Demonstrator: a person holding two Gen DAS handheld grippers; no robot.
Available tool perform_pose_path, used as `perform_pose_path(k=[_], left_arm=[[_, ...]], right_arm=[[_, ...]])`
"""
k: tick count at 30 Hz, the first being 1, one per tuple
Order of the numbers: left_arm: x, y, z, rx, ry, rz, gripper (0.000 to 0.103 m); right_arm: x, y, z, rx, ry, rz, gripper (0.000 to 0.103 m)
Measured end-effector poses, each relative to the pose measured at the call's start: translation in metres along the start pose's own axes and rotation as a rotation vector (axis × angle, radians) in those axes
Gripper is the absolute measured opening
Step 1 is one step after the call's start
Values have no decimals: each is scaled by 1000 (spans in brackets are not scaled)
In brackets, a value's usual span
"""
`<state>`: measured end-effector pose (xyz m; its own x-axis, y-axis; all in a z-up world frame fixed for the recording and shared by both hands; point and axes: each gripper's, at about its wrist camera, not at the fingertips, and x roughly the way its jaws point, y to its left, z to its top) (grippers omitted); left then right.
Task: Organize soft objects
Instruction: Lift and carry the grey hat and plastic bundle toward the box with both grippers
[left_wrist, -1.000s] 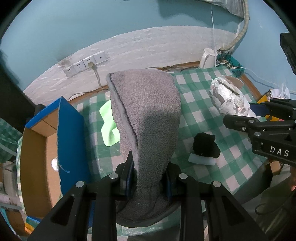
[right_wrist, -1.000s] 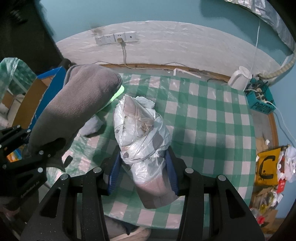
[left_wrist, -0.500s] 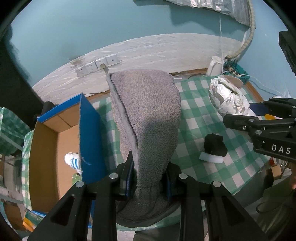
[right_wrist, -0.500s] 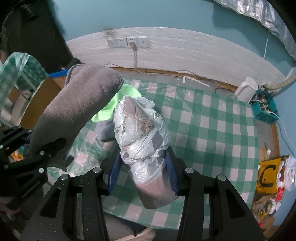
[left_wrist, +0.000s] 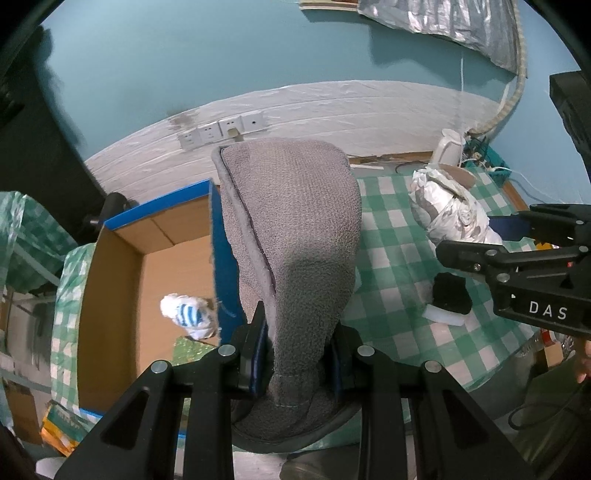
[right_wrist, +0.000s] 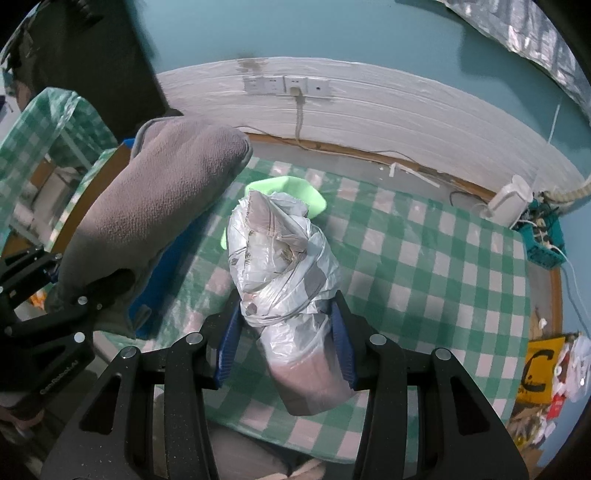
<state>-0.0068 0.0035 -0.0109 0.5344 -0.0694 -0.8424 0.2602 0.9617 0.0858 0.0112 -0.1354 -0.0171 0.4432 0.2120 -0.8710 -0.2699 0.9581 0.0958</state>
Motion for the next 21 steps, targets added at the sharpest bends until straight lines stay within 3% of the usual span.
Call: perform_pose_path(k=[21], left_arm=[[-4,82,-21,-145,-3,75,28]], right_arm=[[23,82,33,-118,22,85,45]])
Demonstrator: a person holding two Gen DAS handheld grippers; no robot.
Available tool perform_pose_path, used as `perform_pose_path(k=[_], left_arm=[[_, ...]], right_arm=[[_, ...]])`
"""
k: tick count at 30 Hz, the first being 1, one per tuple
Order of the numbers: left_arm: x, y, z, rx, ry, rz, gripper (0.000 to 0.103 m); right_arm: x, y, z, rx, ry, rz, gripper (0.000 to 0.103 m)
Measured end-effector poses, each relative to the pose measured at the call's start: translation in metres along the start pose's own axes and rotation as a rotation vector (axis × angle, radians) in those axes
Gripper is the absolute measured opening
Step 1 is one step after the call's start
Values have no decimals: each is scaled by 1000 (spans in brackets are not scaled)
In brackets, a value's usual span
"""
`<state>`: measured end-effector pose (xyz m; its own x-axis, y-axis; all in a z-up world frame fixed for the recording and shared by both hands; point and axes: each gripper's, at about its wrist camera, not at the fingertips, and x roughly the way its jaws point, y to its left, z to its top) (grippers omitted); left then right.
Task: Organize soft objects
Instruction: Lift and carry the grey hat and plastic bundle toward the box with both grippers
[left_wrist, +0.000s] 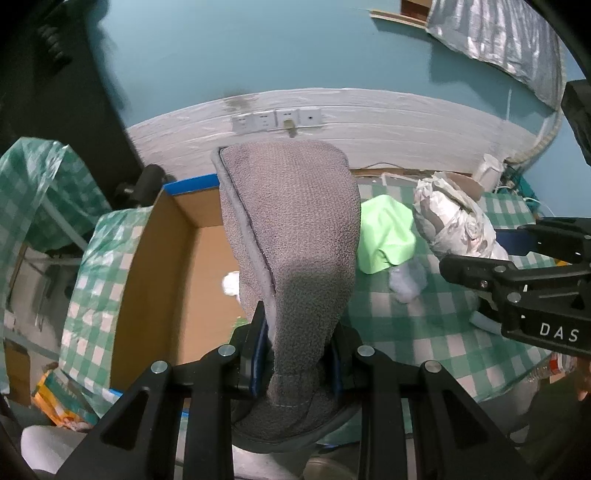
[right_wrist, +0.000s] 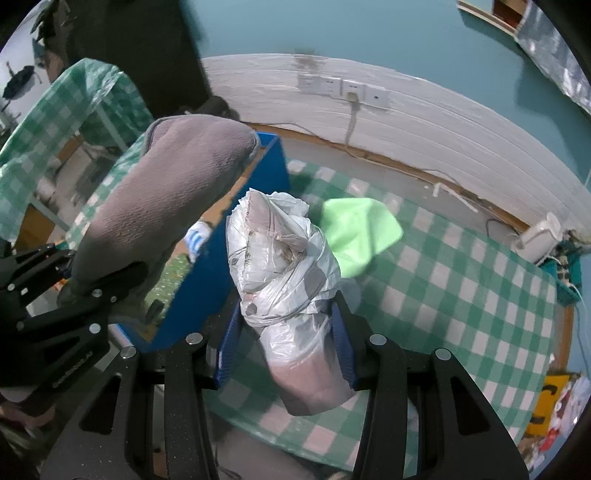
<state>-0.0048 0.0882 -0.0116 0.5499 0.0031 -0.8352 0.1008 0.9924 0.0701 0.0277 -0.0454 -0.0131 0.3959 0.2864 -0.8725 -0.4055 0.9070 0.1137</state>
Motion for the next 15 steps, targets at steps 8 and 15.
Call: perform_pose_path(k=[8,15], left_arm=[[7,33,-11,-48,23,24,28],[14,58,-19,-85,37,49,28]], right_arm=[[16,35,17,-39,13,37,45],[34,66,32,-73,36,68,45]])
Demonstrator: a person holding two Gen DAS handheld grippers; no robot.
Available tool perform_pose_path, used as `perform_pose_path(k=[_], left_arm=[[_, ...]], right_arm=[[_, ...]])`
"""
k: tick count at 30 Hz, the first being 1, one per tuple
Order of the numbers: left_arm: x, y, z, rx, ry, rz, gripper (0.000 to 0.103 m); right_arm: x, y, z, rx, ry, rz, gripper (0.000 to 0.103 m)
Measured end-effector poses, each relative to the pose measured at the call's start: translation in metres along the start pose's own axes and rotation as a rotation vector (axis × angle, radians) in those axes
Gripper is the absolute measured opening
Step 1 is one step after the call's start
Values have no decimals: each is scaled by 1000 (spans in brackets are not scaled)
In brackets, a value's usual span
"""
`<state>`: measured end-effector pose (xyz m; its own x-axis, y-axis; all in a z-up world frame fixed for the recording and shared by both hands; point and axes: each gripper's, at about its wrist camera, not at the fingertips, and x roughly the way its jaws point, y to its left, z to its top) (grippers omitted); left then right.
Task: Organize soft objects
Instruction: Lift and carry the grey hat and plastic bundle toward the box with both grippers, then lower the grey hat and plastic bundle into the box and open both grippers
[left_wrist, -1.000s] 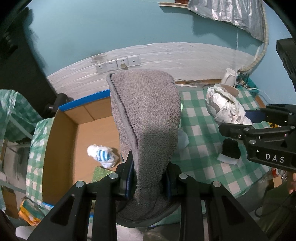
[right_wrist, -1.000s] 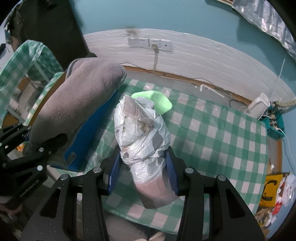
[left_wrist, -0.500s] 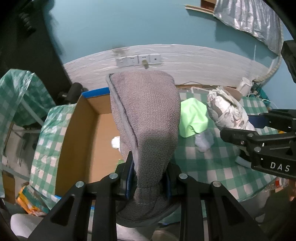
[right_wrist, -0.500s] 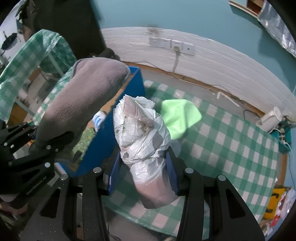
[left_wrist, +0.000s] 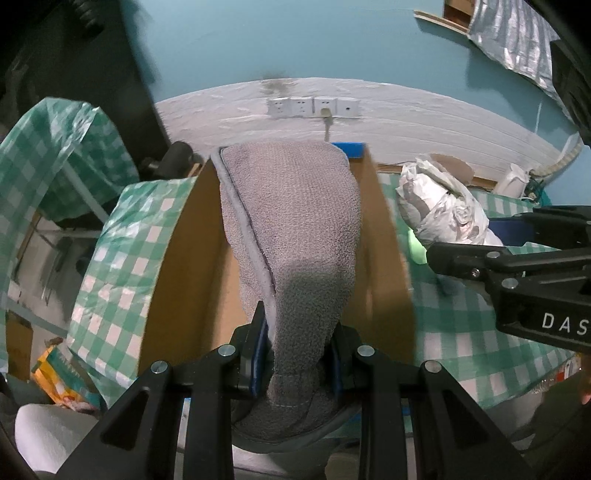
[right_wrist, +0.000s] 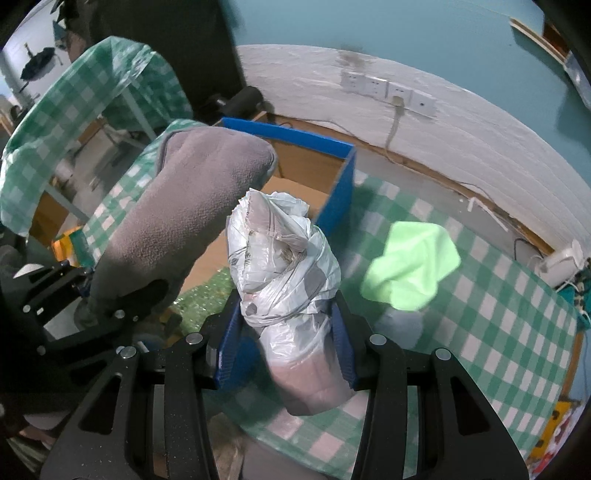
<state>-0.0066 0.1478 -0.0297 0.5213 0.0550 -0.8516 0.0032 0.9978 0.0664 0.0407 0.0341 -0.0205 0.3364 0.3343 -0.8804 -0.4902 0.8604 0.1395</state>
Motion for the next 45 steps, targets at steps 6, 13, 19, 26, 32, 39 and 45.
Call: perform_pose_path(k=[6,13,19,26,32,39,45], left_arm=[[10,19,-6,-37,27,7,28],[16,26,-8,-49,38,12,28],[20,31,-8,-63,45,23,43],[21,32,-7,-62,47,39,53],[10,29,-4,-55,11,63,68],[1,19,0,-37,-19,54,73],[0,11,2,-29,-21,39,73]], right_arm=[[20,18,9,-20,29,18,45],[39,36,15,-33,59,46,45],[47,41,16,-31,69,57,48],[45,40,16,-14,51,52,68],[37,35,15,-3,35,48,70],[23,21,9,16,12,32,71],[14,8,1,31,5,2,71]])
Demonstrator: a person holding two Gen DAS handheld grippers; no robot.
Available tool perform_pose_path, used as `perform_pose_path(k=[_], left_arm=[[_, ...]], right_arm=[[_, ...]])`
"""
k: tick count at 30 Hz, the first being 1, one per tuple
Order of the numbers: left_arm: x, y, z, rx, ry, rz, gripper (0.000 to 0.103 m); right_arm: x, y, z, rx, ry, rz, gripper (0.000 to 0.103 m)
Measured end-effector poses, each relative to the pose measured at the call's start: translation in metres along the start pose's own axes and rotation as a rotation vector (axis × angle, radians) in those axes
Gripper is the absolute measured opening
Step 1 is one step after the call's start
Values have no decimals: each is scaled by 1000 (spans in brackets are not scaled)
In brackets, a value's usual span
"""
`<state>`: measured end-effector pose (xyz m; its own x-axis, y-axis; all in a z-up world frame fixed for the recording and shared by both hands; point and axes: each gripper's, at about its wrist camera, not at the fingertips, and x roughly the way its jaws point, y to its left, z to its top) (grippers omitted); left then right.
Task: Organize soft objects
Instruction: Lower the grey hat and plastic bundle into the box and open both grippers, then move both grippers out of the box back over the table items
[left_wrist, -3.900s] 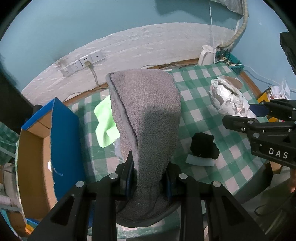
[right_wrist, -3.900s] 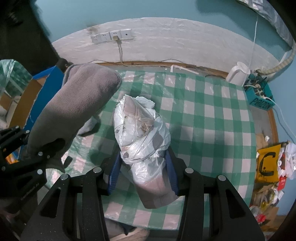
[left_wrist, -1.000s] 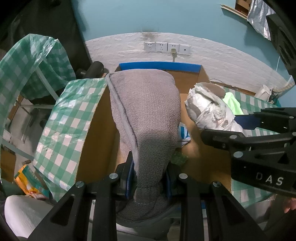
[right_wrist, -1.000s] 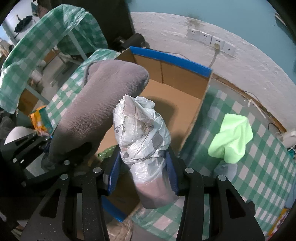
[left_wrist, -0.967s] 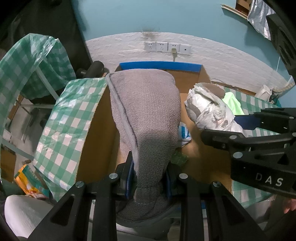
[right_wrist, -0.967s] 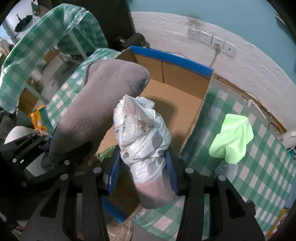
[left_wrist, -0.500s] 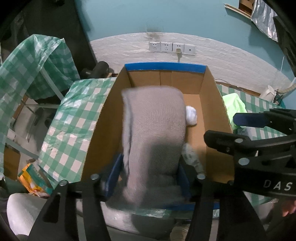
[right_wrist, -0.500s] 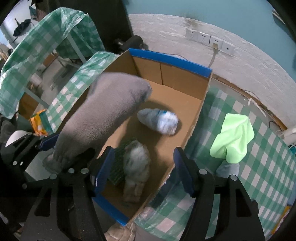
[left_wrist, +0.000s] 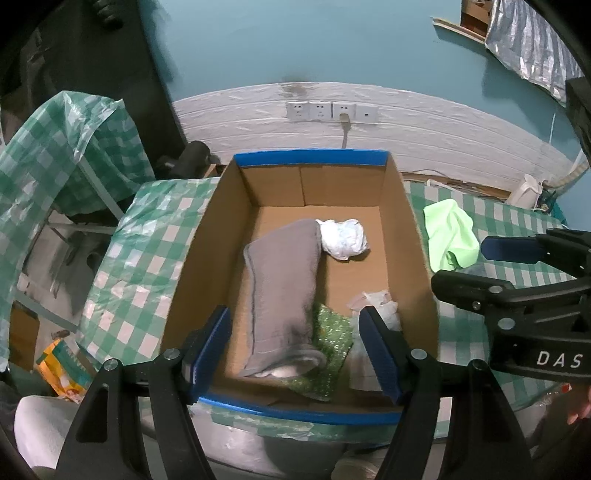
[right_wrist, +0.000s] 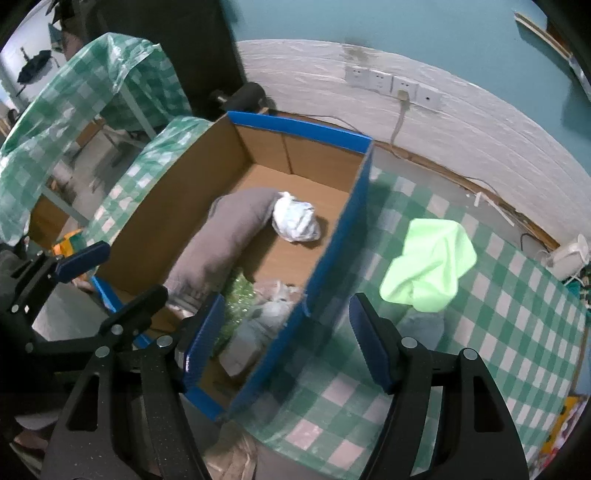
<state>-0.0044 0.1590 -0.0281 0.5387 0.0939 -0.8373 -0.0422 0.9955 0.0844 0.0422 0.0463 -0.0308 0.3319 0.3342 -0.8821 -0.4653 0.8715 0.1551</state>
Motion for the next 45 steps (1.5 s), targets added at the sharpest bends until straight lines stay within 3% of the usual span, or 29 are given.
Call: perform_pose_path(k=[15,27,45], left_arm=[[-6,-37,5,51,-14,-47,74],[-8,-78,7,117,-14,-75,78],[2,-150,2,241,39,-108,80]], right_arm=[[-24,-40,-18,57,-29,-59,74],[-47,-93,-45,149,-48,-108,74],[-75,-164,-91,283,-61,-174,74]])
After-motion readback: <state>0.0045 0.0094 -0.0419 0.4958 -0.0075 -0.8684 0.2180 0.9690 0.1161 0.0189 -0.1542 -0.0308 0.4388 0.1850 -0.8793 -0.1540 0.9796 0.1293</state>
